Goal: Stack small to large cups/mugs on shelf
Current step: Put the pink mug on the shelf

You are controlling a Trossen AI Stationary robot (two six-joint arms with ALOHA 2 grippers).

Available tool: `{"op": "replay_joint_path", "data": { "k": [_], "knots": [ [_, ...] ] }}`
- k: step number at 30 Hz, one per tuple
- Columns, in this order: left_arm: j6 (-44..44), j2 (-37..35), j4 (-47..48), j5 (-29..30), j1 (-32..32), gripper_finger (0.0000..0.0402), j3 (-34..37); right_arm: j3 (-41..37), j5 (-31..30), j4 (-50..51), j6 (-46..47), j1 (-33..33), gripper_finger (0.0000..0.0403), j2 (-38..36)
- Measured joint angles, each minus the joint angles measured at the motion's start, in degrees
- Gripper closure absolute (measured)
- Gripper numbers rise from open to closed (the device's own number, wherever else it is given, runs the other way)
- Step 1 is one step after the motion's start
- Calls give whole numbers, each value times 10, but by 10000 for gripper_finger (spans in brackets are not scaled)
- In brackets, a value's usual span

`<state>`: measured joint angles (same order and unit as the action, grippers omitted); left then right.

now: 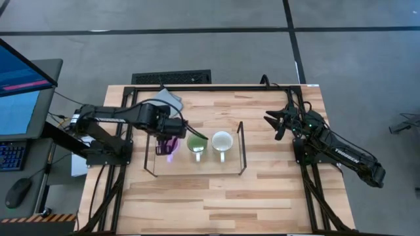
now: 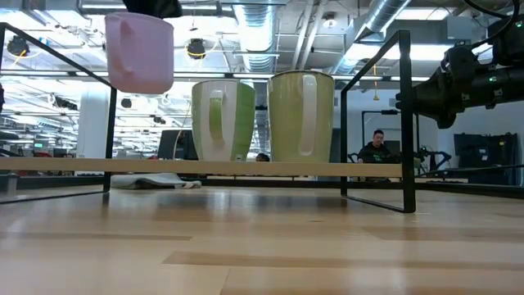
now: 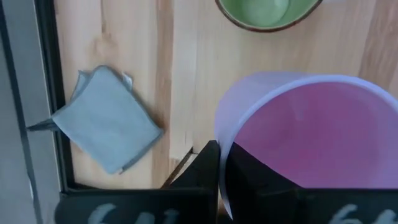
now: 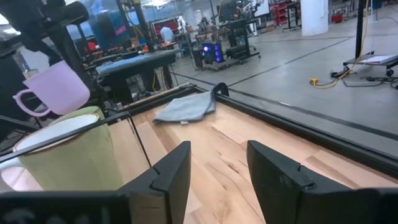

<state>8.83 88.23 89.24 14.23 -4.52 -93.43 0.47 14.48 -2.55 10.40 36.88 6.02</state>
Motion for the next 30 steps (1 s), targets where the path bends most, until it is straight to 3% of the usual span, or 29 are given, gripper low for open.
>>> {"op": "replay_joint_path", "data": {
  "k": [6, 10, 16, 25, 30],
  "knots": [
    [-63, -3, -70, -20, 28, 401, 41, 0, 0, 0, 1, 0, 225, 0],
    [-52, -10, -21, -13, 48, 401, 61, 0, 0, 0, 1, 0, 225, 0],
    [-100, -54, -136, -44, 76, 401, 116, 0, 0, 0, 2, 0, 225, 0],
    [-108, -78, -194, -92, 104, 401, 212, 0, 0, 0, 16, -1, 225, 0],
    [-127, -76, -214, -105, 105, 401, 224, 0, 0, 0, 17, -1, 225, 0]
  ]
}}
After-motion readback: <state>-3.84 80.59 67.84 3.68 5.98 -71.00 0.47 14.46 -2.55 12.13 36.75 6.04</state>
